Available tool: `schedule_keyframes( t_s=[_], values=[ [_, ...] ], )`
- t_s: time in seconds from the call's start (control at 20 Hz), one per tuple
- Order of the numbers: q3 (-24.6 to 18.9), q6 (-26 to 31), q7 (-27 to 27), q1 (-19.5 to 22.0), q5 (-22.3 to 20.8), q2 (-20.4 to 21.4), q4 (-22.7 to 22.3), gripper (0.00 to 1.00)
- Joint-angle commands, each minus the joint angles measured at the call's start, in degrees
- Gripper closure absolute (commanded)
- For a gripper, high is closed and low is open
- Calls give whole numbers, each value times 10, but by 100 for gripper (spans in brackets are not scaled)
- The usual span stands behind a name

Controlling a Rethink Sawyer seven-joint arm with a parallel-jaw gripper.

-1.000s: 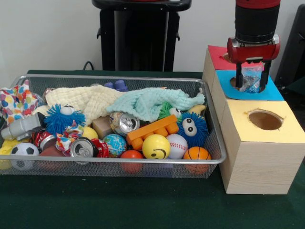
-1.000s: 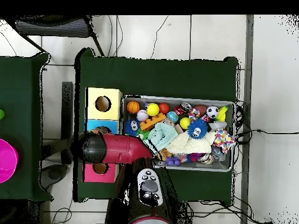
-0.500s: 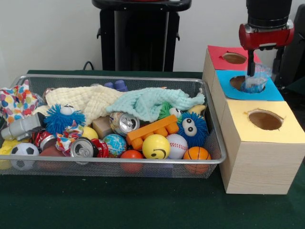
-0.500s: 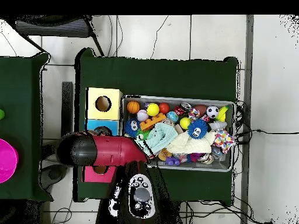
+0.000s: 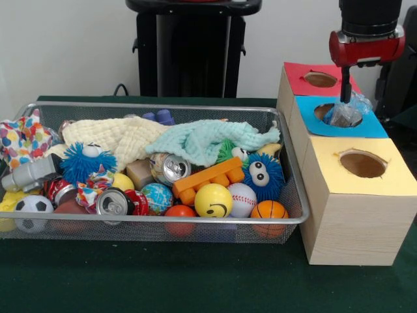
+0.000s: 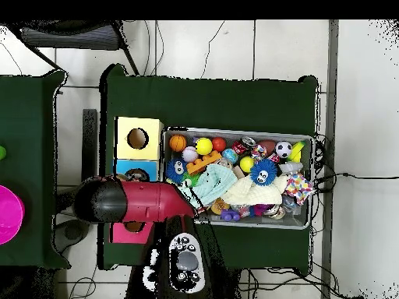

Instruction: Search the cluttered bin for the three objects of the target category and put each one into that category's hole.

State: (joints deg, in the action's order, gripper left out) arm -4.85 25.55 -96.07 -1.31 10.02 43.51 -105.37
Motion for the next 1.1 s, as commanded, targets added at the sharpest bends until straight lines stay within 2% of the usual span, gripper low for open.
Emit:
schedule_keyframes(
  t_s=[0.05,0.3,0.55,0.95,1.1],
  values=[
    [7,12,-85,7,-13,-5,3,0],
    [41,50,-82,-1,-26,33,4,0],
    [61,47,-72,0,-36,50,7,0],
    [104,53,-56,-7,-75,43,43,0],
    [100,37,-48,13,-81,25,41,0]
  ],
)
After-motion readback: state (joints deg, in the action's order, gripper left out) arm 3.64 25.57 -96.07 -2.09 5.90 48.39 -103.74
